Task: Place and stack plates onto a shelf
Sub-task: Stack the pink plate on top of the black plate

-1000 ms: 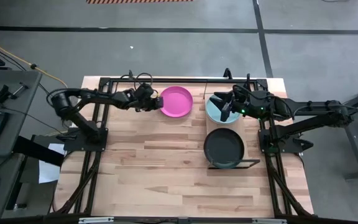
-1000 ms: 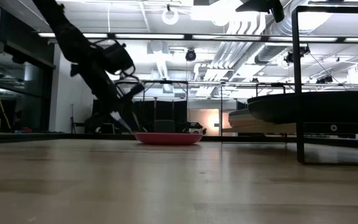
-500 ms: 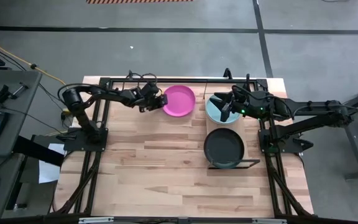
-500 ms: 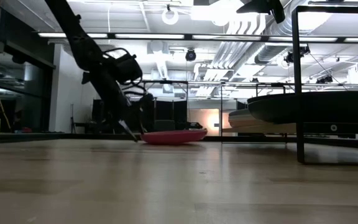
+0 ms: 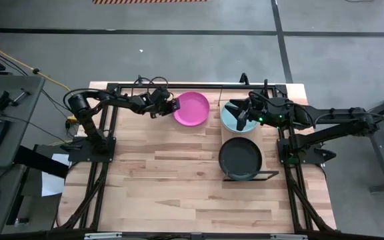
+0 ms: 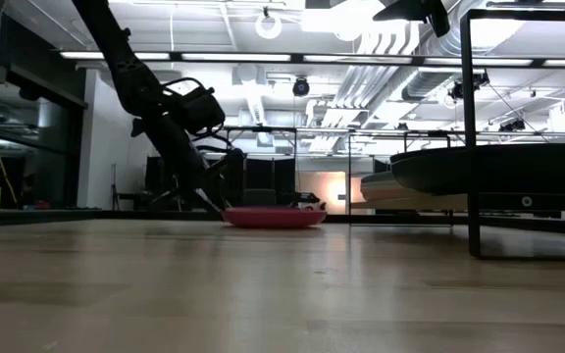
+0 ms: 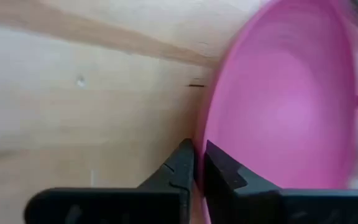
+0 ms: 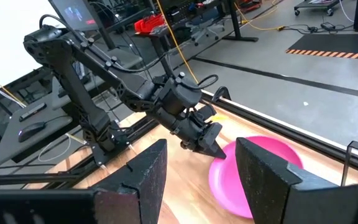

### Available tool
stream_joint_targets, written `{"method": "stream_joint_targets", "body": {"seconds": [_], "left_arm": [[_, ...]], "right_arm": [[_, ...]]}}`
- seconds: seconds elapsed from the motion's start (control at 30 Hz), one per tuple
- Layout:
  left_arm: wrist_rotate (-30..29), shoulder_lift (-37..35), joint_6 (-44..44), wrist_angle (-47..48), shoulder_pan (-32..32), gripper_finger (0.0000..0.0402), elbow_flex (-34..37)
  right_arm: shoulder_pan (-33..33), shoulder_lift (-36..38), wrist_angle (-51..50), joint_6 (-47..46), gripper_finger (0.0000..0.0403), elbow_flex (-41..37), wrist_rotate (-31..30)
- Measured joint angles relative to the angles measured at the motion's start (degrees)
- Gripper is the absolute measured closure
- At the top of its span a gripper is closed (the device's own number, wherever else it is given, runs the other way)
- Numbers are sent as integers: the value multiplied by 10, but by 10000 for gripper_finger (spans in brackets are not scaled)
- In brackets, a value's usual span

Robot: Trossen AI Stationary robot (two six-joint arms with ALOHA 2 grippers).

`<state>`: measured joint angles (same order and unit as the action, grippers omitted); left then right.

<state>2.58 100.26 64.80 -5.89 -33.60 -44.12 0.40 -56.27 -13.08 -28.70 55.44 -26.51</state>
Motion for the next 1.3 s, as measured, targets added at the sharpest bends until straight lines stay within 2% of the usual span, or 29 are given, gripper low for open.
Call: {"method": "stream_joint_targets", "body": {"seconds": [0.1, 0.2, 0.43, 0.6, 0.73, 0.87, 0.97, 1.13, 1.3], "left_arm": [[18, -19, -28, 0, -8, 392, 1], [24, -68, -59, 5, -23, 397, 1], [27, -274, -166, 32, -46, 399, 0], [17, -415, -214, 143, -1, 400, -1], [-33, -464, -188, 217, 61, 400, -1], [-65, -451, -149, 202, 138, 400, -3], [-89, -395, -137, 200, 191, 401, -37], [-108, -253, -173, 216, 254, 401, -153], [-127, -97, -238, 250, 284, 401, -297]], "right_arm": [[0, 0, 0, -10, 231, 0, 6], [0, 0, -1, -10, 231, 0, 13], [0, 0, -5, -10, 231, 0, 14], [0, 0, -5, -10, 231, 0, 12], [0, 0, -5, -10, 231, 0, 1], [0, 11, 6, -9, 231, 0, -9], [0, 27, 19, 3, 231, 0, -21], [0, 71, 43, 32, 231, 0, -55], [0, 110, 48, 47, 231, 0, -71]]}}
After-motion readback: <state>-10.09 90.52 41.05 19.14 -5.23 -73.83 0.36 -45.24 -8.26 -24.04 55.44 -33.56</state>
